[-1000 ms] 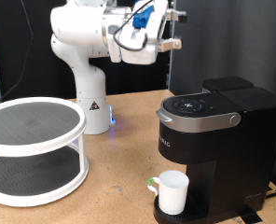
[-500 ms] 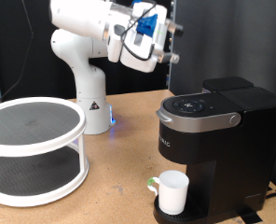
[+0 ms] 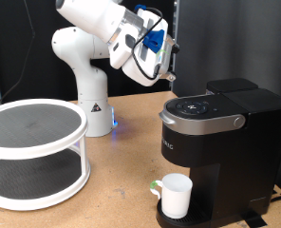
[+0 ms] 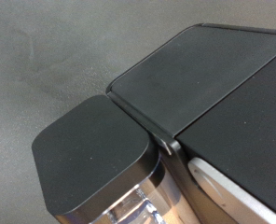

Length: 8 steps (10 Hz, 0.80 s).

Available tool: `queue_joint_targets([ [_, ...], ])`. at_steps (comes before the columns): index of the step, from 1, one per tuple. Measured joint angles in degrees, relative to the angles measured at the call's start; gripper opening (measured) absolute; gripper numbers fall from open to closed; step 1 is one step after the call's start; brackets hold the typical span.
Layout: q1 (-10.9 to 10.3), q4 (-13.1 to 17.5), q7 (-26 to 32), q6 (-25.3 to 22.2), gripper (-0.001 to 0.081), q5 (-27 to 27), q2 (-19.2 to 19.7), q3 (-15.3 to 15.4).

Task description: Make a cup of coffee with the keurig machine

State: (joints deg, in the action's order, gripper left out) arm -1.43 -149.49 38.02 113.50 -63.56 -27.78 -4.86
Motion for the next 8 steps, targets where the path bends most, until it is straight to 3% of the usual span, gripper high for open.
queue_joint_targets([
  [3,1.67,2.63,-9.60,-1.05,0.0808,21.18,0.02,4.31],
  [5,2.50,6.21,-16.33,-6.17,0.0808,35.13,0.46,7.48],
  [6,3.24,7.82,-18.35,-7.87,0.0808,39.25,1.50,8.72],
  [7,3.17,7.61,-17.54,-7.41,0.0808,38.11,1.50,8.60],
  [8,3.15,7.69,-15.49,-7.26,0.0808,41.67,1.50,9.08],
])
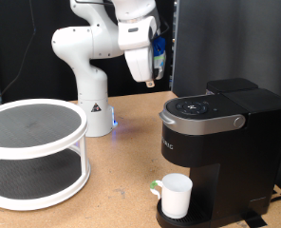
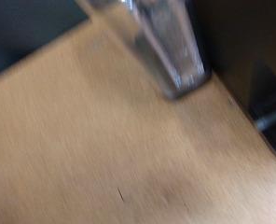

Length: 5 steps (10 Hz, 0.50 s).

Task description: Make a cup of coffee with the keurig machine

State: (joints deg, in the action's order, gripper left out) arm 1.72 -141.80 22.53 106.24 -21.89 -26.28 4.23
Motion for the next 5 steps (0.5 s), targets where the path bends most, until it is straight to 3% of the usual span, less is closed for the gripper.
queue_joint_targets([
  [3,-0.32,2.95,5.30,-3.43,0.0808,15.56,0.58,4.21],
  [5,-0.37,5.88,6.50,-7.14,0.0808,21.29,1.97,6.10],
])
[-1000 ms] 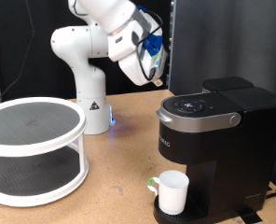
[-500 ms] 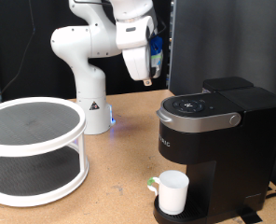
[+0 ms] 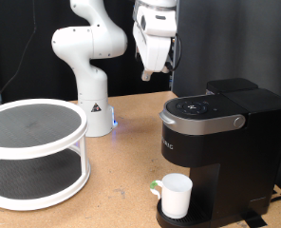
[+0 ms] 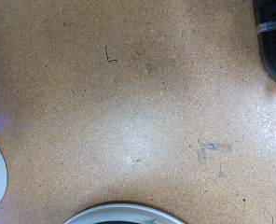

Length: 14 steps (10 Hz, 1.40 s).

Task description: Make a cup of coffee with the keurig machine

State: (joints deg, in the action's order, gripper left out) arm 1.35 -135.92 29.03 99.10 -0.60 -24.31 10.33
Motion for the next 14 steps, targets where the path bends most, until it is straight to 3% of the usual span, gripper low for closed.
queue_joint_targets([
  [1,0.05,-0.25,-0.21,0.47,0.0808,-0.87,0.09,-0.08],
  [4,-0.08,-5.26,-0.74,18.44,0.0808,-1.33,-2.59,0.19],
  [9,-0.27,-5.35,0.31,18.77,0.0808,-3.29,-3.72,0.20],
  [14,-0.84,4.90,-3.62,15.72,0.0808,-5.29,2.77,2.62],
])
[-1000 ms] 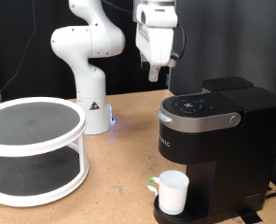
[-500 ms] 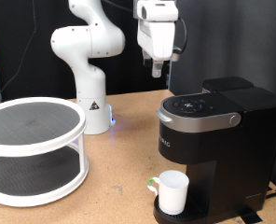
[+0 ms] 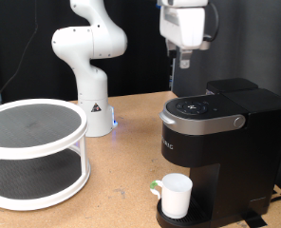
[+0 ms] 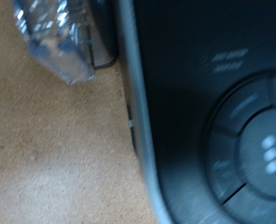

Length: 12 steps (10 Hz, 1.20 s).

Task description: Make a cup of coffee with the keurig machine

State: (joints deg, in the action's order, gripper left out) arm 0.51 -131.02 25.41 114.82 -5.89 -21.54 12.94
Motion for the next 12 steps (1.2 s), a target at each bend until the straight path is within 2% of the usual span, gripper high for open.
queue_joint_targets([
  [3,0.01,7.63,-2.57,-3.28,0.0808,0.68,5.21,1.62],
  [5,0.02,13.53,-2.63,-6.99,0.0808,4.50,9.38,2.79],
  [7,0.02,18.46,-2.77,-8.55,0.0808,7.28,13.47,3.49],
  [9,0.03,20.19,-2.73,-8.62,0.0808,8.43,15.45,3.54],
  [12,0.05,19.80,-2.74,-8.64,0.0808,9.74,16.22,3.57],
])
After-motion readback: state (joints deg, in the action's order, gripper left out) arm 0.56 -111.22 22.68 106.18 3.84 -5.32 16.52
